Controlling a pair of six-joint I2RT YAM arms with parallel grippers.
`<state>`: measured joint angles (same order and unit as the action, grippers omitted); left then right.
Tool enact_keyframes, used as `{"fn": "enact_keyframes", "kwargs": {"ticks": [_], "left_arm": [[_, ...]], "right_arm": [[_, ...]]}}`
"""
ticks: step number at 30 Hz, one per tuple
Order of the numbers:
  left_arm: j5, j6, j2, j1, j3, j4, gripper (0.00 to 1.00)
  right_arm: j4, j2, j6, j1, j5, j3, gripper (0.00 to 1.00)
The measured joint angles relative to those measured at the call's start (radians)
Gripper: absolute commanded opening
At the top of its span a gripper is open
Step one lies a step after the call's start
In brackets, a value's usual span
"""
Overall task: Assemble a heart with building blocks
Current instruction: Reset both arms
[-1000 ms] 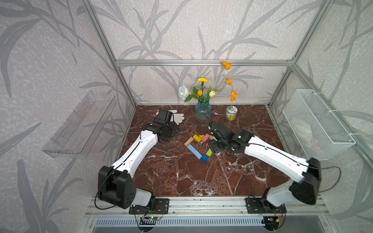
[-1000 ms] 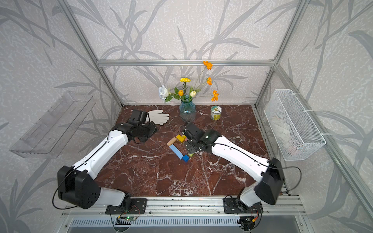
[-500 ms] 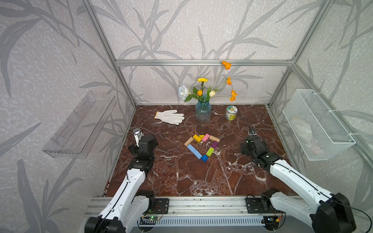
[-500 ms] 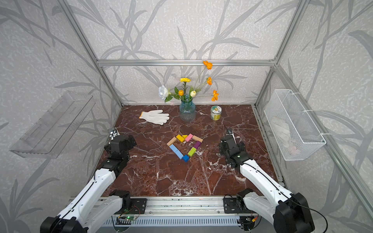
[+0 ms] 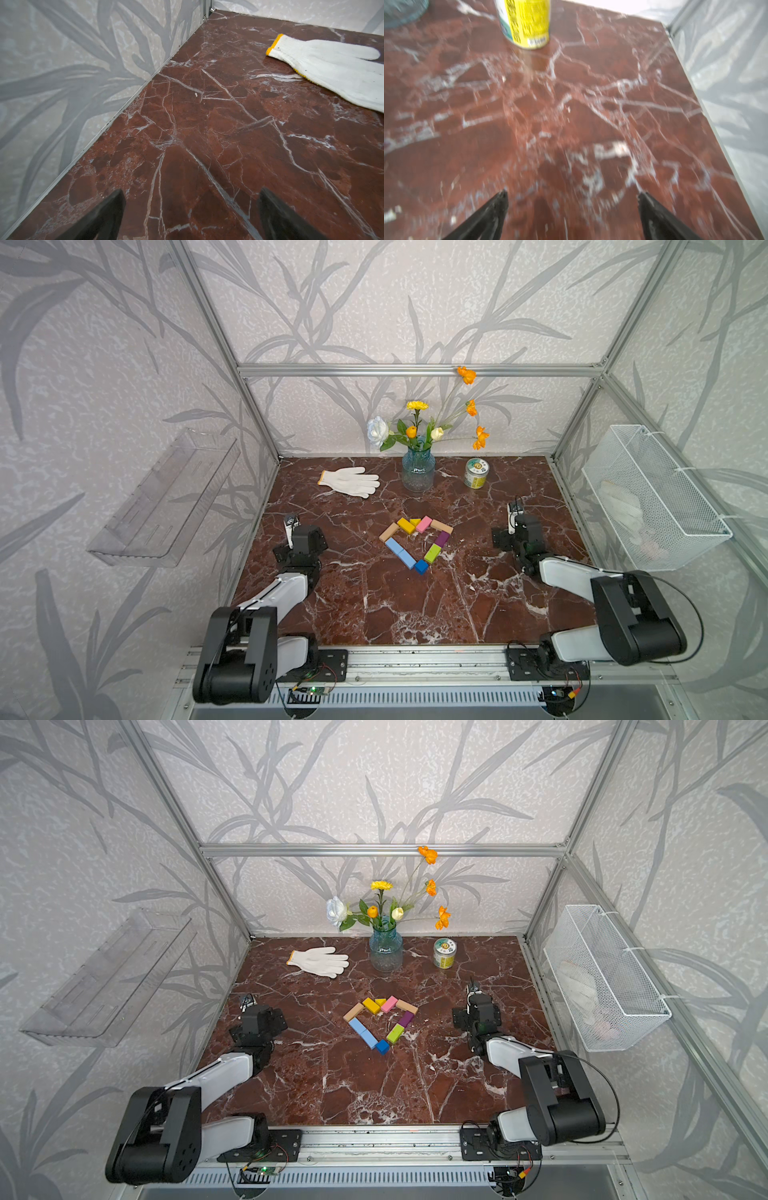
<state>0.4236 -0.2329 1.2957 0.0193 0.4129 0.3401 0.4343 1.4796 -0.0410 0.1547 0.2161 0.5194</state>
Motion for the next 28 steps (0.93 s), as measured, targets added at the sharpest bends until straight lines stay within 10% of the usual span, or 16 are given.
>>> {"fn": "enact_keyframes", "kwargs": {"ticks": [9,28], "left_arm": [[-0.119,0.089,0.201,0.008,0.025,0.333,1.00],[-0.160,0.129,0.232,-0.005,-0.040,0.498,0.99]], "right_arm": [[0.552,0.100,-0.020,-0.018,-0.047,-0.287,0.99],[0.421,0.068,-0.008,-0.016,0.003,-0.123,0.99]]}}
